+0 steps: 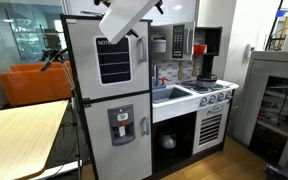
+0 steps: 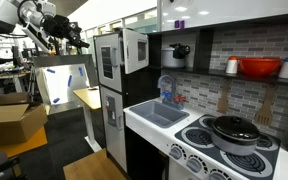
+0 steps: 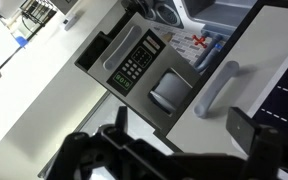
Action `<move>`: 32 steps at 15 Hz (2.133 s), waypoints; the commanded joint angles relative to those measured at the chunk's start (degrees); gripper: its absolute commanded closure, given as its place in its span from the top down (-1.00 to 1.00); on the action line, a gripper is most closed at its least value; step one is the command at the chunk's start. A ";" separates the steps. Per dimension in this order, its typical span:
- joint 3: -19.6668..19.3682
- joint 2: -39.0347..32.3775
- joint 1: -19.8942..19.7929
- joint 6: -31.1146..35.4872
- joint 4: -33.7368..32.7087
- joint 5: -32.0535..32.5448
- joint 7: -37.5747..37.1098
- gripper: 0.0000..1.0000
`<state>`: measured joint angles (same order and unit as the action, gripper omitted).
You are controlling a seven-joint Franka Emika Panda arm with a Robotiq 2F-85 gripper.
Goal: Open the freezer
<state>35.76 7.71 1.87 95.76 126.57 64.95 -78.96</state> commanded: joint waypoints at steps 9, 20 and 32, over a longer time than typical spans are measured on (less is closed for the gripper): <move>-9.50 -5.05 10.76 -2.29 -1.39 -1.24 -5.96 1.00; -13.84 -11.24 15.83 -5.38 -3.89 2.27 -28.31 1.00; -17.33 -17.52 15.85 -8.66 -6.72 12.62 -39.35 1.00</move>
<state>19.40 -7.78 16.62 89.55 121.48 75.05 -116.43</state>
